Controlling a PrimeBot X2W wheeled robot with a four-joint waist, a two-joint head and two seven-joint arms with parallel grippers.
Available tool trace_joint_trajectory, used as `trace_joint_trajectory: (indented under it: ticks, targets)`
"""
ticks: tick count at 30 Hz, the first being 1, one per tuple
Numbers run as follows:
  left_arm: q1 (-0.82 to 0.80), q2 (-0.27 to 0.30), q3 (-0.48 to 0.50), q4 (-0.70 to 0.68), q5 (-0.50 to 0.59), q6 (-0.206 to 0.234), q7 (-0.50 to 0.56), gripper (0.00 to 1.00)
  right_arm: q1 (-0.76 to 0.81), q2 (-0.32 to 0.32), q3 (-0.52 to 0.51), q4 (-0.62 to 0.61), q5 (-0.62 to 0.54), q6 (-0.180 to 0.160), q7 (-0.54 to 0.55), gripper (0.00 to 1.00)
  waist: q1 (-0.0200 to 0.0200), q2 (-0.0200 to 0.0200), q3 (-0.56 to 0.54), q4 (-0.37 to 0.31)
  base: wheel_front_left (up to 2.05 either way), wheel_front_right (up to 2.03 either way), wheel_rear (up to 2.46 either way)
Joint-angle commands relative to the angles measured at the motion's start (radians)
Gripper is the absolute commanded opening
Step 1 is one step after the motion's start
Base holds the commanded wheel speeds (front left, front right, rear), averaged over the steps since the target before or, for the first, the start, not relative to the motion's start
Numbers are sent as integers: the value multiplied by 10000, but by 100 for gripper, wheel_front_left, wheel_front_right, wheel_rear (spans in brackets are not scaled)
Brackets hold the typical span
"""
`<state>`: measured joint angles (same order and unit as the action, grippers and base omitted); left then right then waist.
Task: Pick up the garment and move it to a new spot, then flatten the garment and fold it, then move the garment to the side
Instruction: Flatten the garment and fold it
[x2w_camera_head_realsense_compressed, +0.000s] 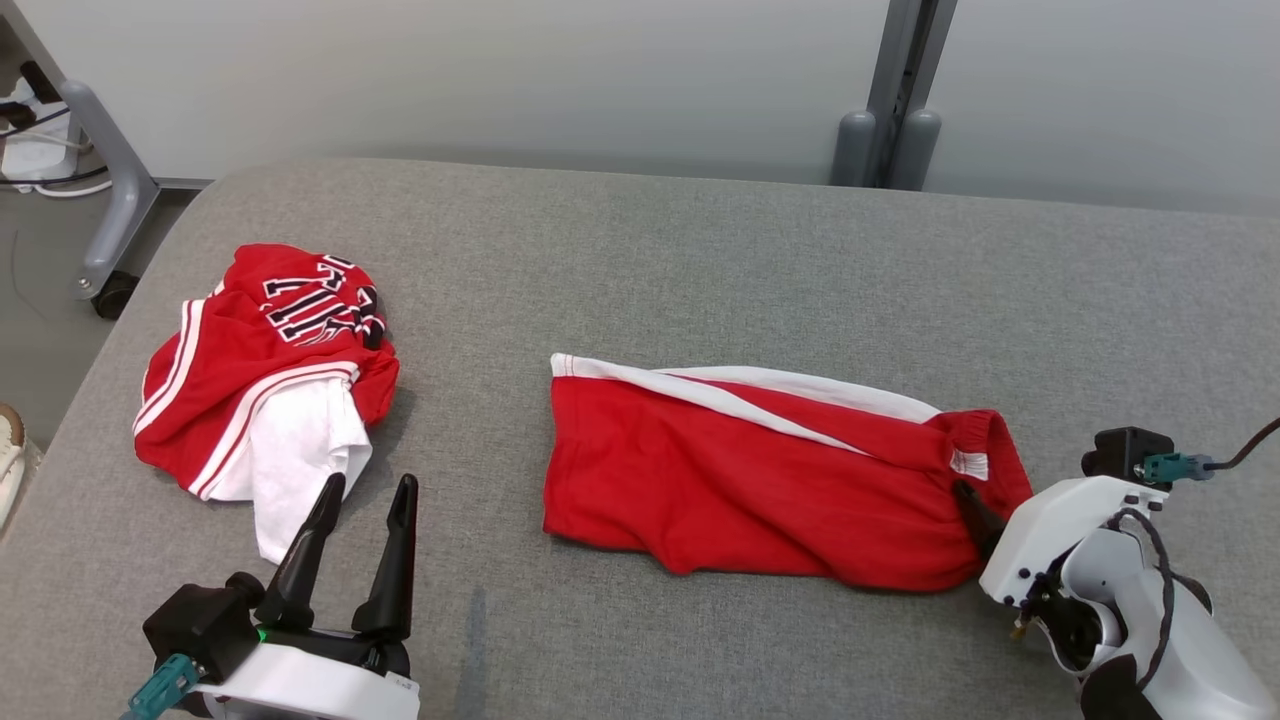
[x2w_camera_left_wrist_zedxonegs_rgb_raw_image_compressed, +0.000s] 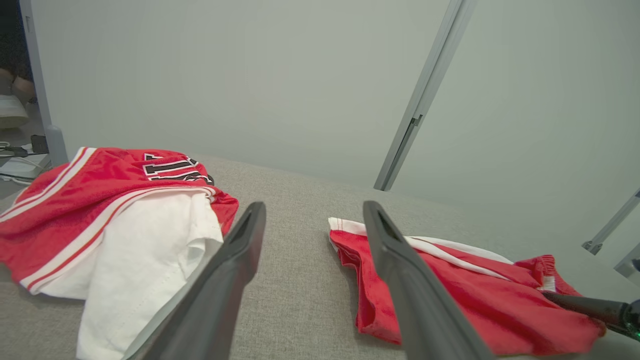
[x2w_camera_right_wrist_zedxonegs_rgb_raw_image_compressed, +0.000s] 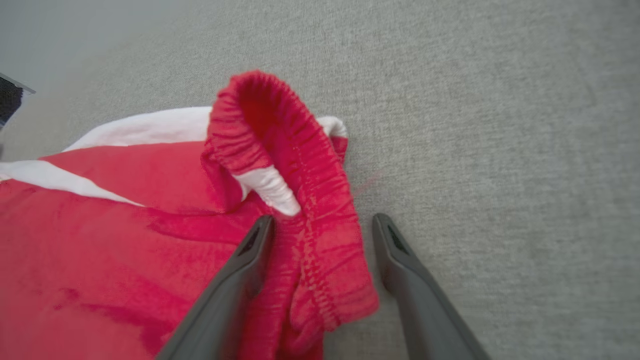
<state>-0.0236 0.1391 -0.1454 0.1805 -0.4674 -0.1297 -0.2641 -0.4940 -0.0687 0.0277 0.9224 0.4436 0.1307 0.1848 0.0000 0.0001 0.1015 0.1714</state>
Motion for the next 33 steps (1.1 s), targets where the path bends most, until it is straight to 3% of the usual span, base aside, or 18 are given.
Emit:
trace_joint_trajectory:
  ticks: [1,4,5,6,7,8,16,30,33]
  targets:
    - [-127,49,1,26,-41,-14,-2,100,144,101,-25,274,241,1,291,100,0,-1,-6,27,0,0,0]
    - [-165,95,-11,12,-71,-15,-2,100,182,214,126,292,776,1,576,100,0,-1,11,62,0,0,0]
    - [-183,105,-20,10,-81,-16,-2,100,194,234,221,252,941,1,636,82,0,-1,20,67,0,0,0]
    - [-202,113,-20,10,-82,-16,-2,100,202,243,318,201,1097,1,676,42,0,-1,28,68,0,0,0]
    - [-217,120,-18,12,-82,-16,-2,100,207,244,407,147,1228,1,658,12,0,-1,30,67,0,0,0]
    - [-222,127,-20,19,-82,-16,-2,100,216,240,470,113,1325,1,637,0,0,-1,25,62,0,0,0]
    - [-105,138,-126,13,-52,-17,-2,100,112,182,755,-272,2035,1,140,0,0,-1,-150,-134,0,0,0]
    - [158,45,-401,-85,-45,-15,-2,100,828,-1419,513,-1705,2661,1,782,0,0,-1,-344,-974,0,0,0]
    - [150,47,-509,-45,-80,-15,-2,100,1009,-1433,473,-2187,2553,1,848,0,0,-1,-377,-1064,0,0,0]
